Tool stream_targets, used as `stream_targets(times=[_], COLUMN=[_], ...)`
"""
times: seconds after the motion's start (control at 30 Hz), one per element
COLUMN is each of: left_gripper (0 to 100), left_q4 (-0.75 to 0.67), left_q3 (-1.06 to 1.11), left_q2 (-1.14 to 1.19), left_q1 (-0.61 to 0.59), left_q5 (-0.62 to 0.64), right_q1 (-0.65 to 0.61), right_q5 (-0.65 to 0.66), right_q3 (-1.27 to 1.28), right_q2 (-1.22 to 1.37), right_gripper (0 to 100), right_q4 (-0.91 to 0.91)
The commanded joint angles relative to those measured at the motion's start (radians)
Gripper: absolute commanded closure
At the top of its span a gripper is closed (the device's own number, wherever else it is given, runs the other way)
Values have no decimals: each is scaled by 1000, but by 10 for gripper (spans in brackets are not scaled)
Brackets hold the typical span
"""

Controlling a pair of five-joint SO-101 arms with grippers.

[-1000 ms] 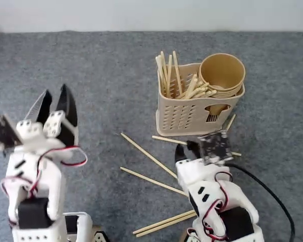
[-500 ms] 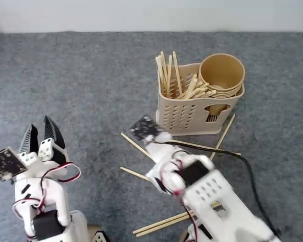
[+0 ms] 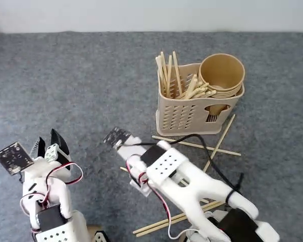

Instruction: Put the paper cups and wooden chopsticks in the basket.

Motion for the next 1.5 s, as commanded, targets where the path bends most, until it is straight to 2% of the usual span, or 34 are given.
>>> stream_targets(times=[0.0,0.13,0.27,0.4,0.6,0.87,1.3,1.47], left_gripper=[862,862,863,863,863,863,863,863], left_q4=[-2,3,5,5,5,5,5,6], left_q3=[-1,1,1,10,15,16,16,16], left_q2=[-20,-20,-20,-20,-20,-20,-20,-20], left_q1=[-6,-6,-6,-8,-8,-8,-8,-8], left_q5=[6,6,6,6,6,6,6,6], right_q1=[-50,-48,8,76,99,97,102,104], right_q5=[3,5,12,80,87,86,89,89], right_q3=[-51,-51,-51,-51,-63,-66,-66,-66], right_q2=[10,51,124,191,229,223,222,220], right_gripper=[609,609,609,610,616,855,990,991], right_q4=[-2,-48,-127,-206,-216,-223,-217,-214])
